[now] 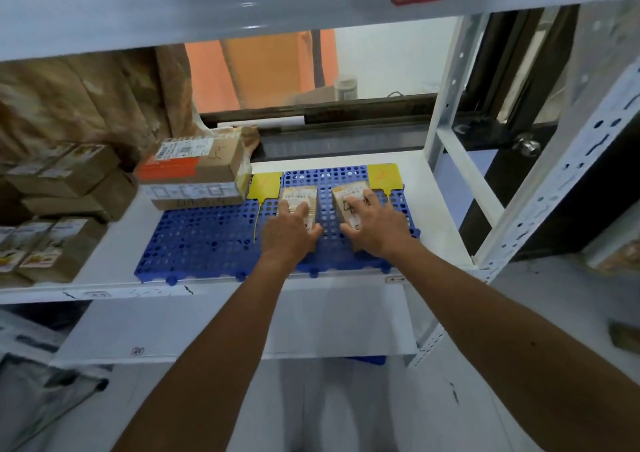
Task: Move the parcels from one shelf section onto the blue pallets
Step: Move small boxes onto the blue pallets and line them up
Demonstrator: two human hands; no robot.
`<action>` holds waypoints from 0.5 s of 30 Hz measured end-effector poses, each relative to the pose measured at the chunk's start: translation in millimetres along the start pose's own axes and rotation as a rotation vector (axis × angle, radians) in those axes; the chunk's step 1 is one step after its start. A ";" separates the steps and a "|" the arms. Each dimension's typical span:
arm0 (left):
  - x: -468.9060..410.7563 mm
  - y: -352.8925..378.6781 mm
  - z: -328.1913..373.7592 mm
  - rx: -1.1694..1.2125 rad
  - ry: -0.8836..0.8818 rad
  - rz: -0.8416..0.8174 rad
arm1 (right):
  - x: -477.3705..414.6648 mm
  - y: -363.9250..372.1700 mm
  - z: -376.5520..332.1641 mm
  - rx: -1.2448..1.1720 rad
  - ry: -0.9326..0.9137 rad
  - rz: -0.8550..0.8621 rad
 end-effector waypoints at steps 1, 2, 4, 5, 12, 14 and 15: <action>-0.7 -1.4 0.3 0.004 0.001 -0.006 | -1.6 -1.1 -1.3 -0.002 0.003 -0.002; -1.6 -2.3 0.7 0.007 0.004 -0.008 | -3.7 -2.1 -2.7 -0.004 0.006 -0.008; -4.9 -3.5 1.3 0.011 0.011 -0.010 | -8.2 -4.2 -5.8 -0.008 0.012 -0.021; -7.7 -4.4 1.7 0.005 0.018 -0.005 | -10.6 -5.9 -7.6 -0.014 0.016 -0.019; -30.0 -3.3 3.3 -0.017 0.057 -0.004 | -30.0 -8.4 -9.7 -0.026 0.024 -0.031; -37.9 -3.7 2.1 -0.022 0.056 -0.018 | -40.8 -7.6 -9.9 -0.025 0.036 -0.035; -42.1 -2.5 1.6 -0.021 0.057 -0.037 | -45.5 -6.7 -10.3 -0.026 0.044 -0.044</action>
Point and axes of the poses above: each hand's wrist, its own x-axis away from the middle knuckle, its own y-axis out of the palm, z = x × y, the point moved 8 cm from there along -x, towards the middle knuckle
